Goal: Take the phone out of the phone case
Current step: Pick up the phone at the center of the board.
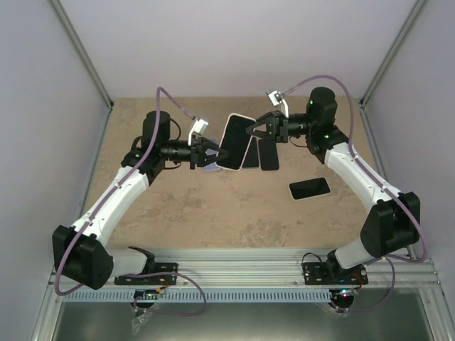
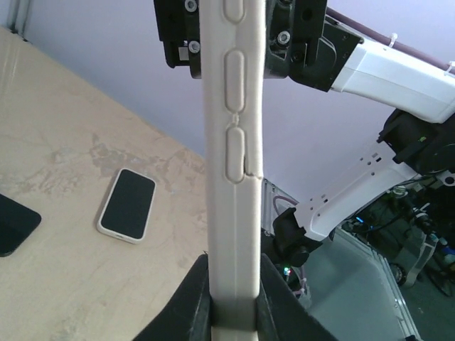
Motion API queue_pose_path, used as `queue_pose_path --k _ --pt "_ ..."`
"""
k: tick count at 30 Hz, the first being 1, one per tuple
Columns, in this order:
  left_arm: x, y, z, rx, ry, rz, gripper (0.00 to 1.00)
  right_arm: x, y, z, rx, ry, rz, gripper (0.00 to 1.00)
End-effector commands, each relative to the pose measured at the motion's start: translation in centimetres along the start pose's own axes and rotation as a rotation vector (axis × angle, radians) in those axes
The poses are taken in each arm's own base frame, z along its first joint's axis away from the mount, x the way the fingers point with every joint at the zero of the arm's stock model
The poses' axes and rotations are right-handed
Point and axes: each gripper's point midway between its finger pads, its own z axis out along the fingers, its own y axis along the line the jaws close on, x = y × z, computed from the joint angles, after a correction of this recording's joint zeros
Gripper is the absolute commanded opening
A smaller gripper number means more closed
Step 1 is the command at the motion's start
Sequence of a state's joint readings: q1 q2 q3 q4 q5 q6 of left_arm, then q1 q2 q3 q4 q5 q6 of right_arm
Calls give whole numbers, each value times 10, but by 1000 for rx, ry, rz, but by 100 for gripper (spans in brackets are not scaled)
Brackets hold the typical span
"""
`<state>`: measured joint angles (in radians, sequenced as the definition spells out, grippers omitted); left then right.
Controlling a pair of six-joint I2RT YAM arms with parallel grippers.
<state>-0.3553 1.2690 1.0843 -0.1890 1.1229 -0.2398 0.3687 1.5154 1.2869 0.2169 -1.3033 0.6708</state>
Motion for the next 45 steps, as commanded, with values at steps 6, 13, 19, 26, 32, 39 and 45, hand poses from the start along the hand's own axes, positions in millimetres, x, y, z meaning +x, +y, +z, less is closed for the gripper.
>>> queue_pose_path --k 6,13,19,26,32,39,45 --pt "-6 2 2 21 -22 -11 0 0 -1 -1 27 -31 27 16" --pt "-8 5 4 25 -23 -23 0 3 1 2 9 -38 64 29" --pt "-9 7 5 27 -26 -29 0 6 3 10 -4 -27 73 23" --pt "-8 10 6 22 -22 -36 0 4 1 14 -11 -24 92 11" --pt "-3 12 6 5 9 4 39 -2 6 11 -16 -27 79 1" --pt "14 6 0 -12 74 71 46 -12 20 -5 -15 -42 29 1" --pt "28 -3 -6 -15 79 140 43 -14 28 -15 -9 -57 -9 1"
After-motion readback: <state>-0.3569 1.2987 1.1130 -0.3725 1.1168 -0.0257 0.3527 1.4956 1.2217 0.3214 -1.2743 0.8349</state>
